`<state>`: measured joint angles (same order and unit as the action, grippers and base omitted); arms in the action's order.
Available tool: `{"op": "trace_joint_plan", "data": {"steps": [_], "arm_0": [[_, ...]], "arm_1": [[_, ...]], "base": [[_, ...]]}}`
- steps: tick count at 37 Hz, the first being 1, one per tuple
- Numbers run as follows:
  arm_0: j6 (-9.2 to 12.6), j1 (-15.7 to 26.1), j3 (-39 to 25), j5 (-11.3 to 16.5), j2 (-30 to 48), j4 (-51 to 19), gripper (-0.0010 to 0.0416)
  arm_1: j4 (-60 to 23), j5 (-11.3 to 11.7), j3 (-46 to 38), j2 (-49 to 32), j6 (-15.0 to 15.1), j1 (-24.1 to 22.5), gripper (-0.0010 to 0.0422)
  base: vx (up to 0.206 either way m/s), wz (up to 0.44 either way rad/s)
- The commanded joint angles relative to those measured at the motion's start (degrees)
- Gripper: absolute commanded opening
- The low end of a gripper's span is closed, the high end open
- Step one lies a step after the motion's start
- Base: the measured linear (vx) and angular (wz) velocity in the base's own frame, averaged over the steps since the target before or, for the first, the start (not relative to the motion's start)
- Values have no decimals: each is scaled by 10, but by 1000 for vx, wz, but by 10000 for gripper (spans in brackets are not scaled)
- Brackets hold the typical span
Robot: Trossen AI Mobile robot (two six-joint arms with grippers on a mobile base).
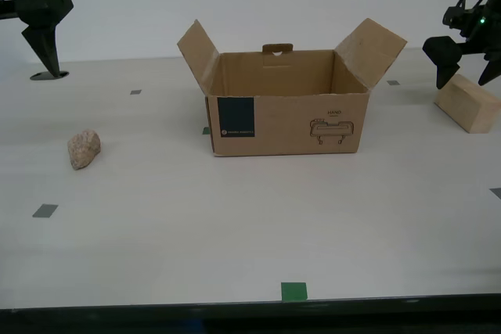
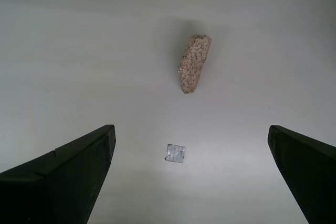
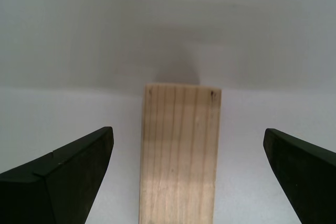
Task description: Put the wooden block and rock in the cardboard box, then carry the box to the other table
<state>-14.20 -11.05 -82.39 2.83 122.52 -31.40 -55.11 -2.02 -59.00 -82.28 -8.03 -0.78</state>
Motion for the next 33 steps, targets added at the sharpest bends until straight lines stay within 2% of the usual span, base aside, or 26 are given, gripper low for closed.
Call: {"op": "trace_joint_plan", "data": {"steps": [1, 22, 33], "arm_0": [[0, -1, 0, 0, 0, 12, 398], [3, -2, 74, 4, 0, 103, 399], [3, -2, 83, 4, 0, 104, 398]], "arm_1": [[2, 1, 0, 0, -2, 0, 398], [32, 1, 0, 0, -2, 0, 398], [139, 1, 17, 0, -1, 0, 398]], "base": [[0, 0], [0, 0], [0, 0]]}}
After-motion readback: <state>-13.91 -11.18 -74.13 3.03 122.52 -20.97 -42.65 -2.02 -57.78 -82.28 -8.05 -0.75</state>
